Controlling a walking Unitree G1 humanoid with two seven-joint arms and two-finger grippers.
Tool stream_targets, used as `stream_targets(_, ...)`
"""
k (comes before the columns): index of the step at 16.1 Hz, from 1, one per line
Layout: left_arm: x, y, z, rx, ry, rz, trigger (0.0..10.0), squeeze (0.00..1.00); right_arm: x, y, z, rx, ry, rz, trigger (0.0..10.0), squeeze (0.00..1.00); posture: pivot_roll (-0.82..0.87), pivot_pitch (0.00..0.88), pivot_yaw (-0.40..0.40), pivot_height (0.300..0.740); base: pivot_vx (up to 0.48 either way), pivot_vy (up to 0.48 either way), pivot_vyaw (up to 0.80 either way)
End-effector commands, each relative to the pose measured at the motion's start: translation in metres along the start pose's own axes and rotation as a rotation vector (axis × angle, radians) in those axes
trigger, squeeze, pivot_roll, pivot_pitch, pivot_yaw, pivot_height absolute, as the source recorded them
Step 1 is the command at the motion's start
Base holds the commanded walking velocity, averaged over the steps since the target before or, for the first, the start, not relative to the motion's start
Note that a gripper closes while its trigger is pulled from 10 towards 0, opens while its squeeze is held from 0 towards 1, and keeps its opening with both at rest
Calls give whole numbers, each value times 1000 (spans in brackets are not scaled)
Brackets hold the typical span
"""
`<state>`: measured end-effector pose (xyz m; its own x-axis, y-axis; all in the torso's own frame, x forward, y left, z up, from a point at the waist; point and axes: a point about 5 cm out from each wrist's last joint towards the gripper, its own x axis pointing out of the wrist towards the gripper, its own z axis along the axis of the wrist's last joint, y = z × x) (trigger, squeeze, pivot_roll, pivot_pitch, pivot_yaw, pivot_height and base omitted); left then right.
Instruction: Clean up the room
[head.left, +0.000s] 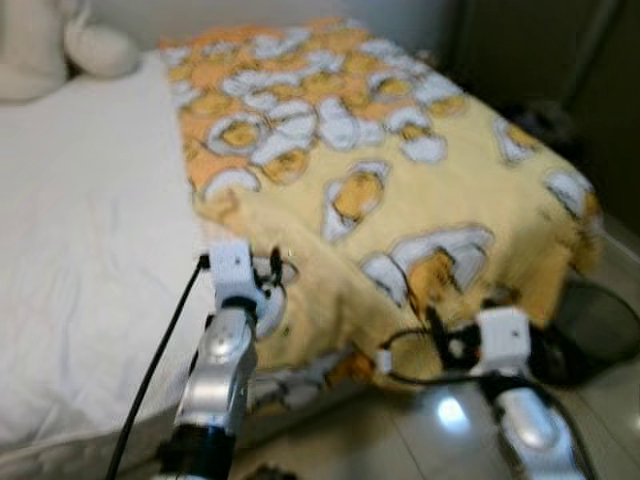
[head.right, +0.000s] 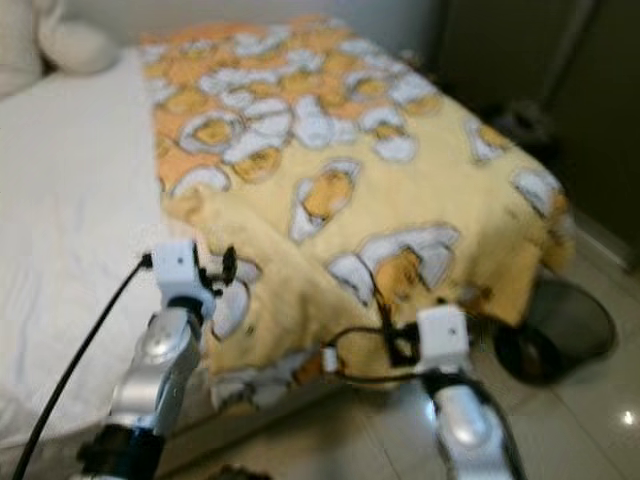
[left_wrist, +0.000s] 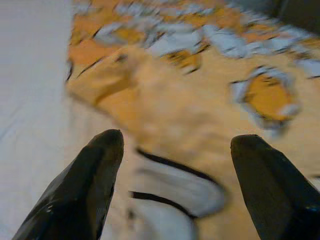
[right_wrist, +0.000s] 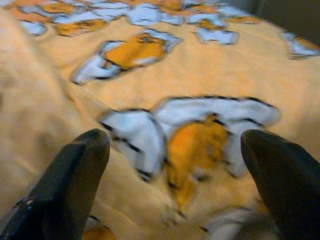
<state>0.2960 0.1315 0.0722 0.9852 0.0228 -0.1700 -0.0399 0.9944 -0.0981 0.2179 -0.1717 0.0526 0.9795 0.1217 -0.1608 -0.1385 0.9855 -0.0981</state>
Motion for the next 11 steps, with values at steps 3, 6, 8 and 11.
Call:
stream_targets(3,6,-6,-3,3,22,-13,10000,0,-7,-4,-5,-34,30,-5,10000,27,-239,76,45,740,480,0,633)
stream_targets(6,11,2,-8,-12,55,53,10000,0,-10,-9,-11,-36,67,-32,10000,0,-246,83,46,740,0,0,0)
stream_targets(8,5,19,-19,13,91,93,10000,0,-15,-9,-12,-38,69,-28,10000,0,-250,92,47,740,0,0,0)
stream_targets(11,-9,35,-25,39,66,116,10000,0,-20,-9,-13,-41,76,-18,10000,0,-246,93,38,740,0,0,0)
